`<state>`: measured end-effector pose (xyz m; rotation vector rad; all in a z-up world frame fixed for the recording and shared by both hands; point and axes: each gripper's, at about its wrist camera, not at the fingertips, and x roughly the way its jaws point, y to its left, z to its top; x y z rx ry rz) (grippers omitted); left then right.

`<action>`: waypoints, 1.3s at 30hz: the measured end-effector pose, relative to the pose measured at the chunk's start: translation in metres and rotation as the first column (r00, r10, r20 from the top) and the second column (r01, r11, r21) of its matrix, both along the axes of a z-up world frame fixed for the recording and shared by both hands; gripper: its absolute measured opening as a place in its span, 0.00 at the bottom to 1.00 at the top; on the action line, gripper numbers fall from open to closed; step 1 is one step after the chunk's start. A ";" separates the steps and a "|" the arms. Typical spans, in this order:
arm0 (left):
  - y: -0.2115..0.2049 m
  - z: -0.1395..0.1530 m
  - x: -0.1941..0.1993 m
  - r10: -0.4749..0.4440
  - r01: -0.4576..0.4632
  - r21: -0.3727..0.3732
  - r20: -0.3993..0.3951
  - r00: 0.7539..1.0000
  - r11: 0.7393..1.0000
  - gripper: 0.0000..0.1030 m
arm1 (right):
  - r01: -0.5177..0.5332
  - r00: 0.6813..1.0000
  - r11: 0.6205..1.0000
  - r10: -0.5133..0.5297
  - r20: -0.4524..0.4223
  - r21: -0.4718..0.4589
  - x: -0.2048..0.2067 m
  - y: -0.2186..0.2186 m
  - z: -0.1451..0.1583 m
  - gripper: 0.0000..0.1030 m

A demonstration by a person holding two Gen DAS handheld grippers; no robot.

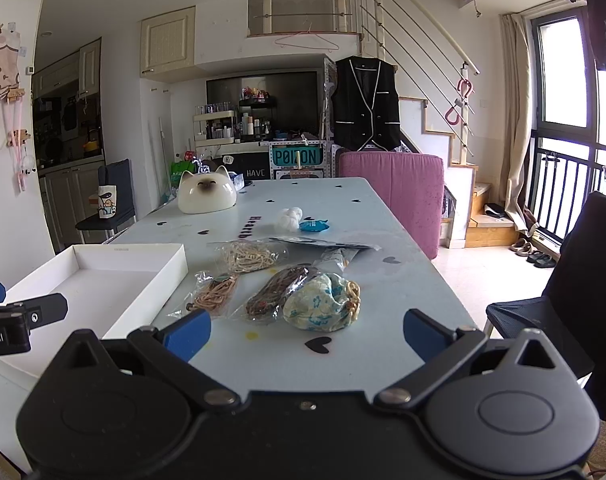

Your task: Organize soft objects

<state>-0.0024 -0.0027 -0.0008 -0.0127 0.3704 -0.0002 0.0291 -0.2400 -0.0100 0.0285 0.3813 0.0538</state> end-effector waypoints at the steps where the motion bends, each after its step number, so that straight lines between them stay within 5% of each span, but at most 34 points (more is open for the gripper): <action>1: 0.000 0.000 0.000 0.000 0.000 0.000 0.000 1.000 1.000 1.00 | 0.000 1.000 1.000 0.000 0.000 0.000 0.000 0.000 0.000 1.00; 39: -0.011 0.016 0.020 -0.023 0.023 -0.011 0.003 1.000 1.000 1.00 | 0.005 1.000 1.000 -0.005 0.006 0.004 0.007 -0.006 0.005 1.00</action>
